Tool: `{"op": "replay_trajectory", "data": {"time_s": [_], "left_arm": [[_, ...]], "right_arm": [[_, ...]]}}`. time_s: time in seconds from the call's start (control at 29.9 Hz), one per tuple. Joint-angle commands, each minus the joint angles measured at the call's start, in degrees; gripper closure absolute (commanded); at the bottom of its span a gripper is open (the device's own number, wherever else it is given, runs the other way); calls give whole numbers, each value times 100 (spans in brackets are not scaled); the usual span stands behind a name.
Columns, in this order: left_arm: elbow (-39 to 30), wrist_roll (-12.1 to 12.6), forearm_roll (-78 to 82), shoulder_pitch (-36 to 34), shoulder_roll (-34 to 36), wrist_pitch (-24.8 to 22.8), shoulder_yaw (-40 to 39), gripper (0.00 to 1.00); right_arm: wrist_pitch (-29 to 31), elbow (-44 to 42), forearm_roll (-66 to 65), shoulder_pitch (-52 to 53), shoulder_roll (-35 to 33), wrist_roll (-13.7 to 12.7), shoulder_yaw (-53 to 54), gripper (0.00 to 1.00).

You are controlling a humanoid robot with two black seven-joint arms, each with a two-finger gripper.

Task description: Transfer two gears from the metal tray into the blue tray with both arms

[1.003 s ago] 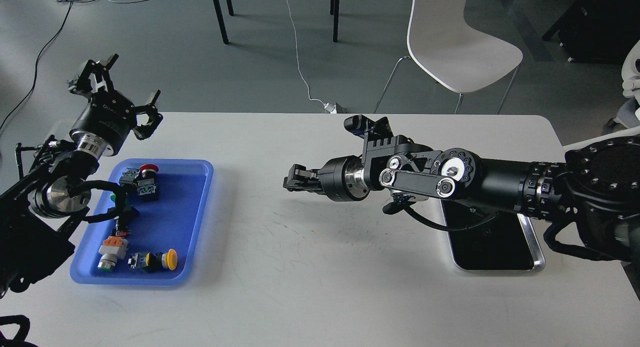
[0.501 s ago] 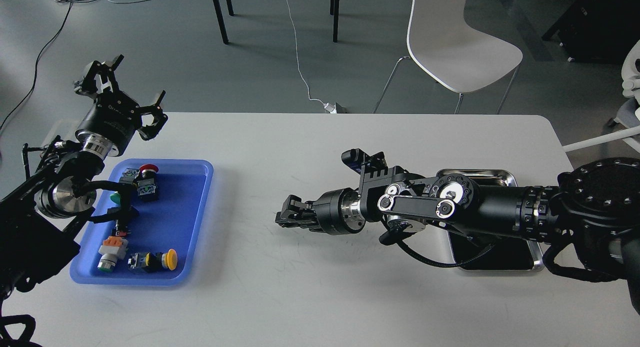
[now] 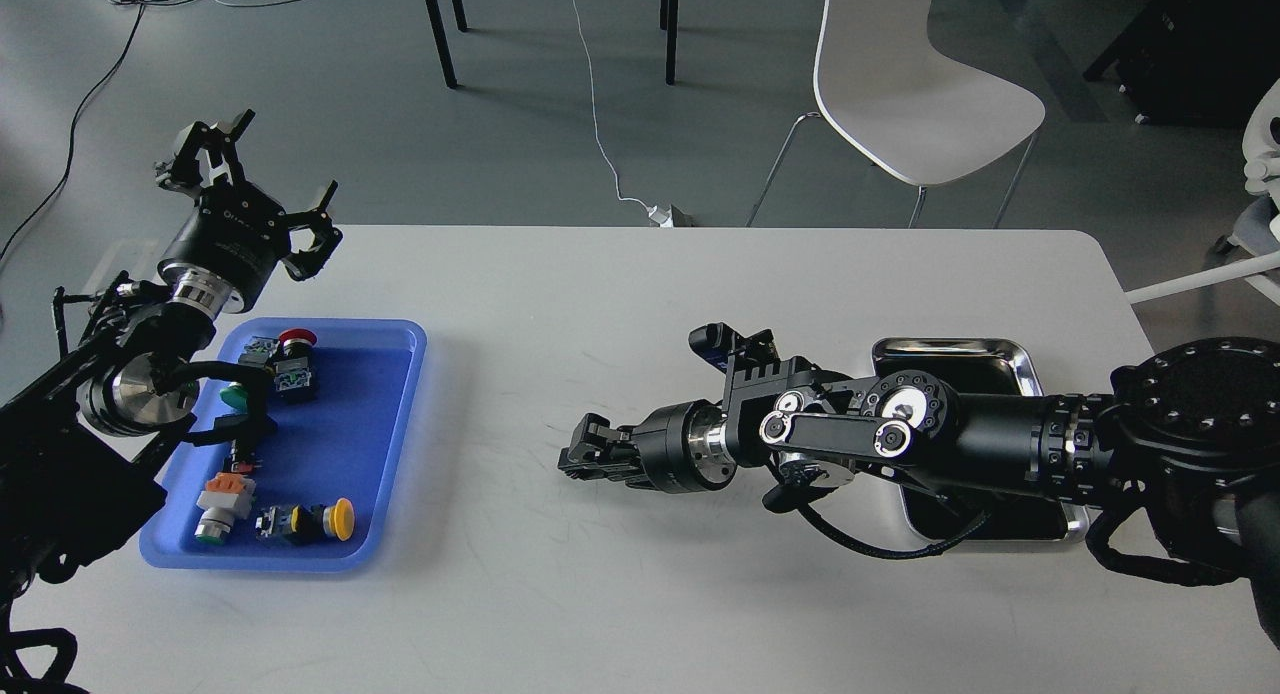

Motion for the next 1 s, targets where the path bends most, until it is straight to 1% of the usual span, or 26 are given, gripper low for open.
{"op": "replay_trajectory", "data": {"time_s": [0.0,0.03,0.13,0.23,0.27,0.4,0.43,0.6,0.74,0.87,0.97], "left_arm": [[0,-8,0,1,1,0,0,1],[0,-8,0,1,1,0,0,1],[0,0,0,1,1,0,0,1],[0,-8,0,1,10,0,0,1],[0,0,0,1,18,0,0,1],[0,-8,0,1,36,0,0,1],[0,-8,0,1,45,0,0,1],[17,0,0,9,80,0,9,1],[17,0,0,10,168,0,9,1],[-9,0,0,27,282,0,18,1],[-9,0,9,53,396,-9,35,1]], "right_arm": [[-1,-22,-19,-9,0,-68,-1,62],[-1,-22,-19,-9,0,-77,-1,60],[-1,-22,-1,-9,0,-86,-10,47],[-1,-14,-10,-9,0,-86,-10,42],[-1,-14,-1,-9,0,-86,-10,39],[-1,-31,25,53,0,-86,-18,19],[-1,-31,25,88,0,-86,-18,16],[8,4,69,500,0,-86,60,14],[236,56,69,870,0,-77,131,14],[254,328,69,914,0,-60,464,14],[254,469,69,905,-736,-33,955,14]]}}
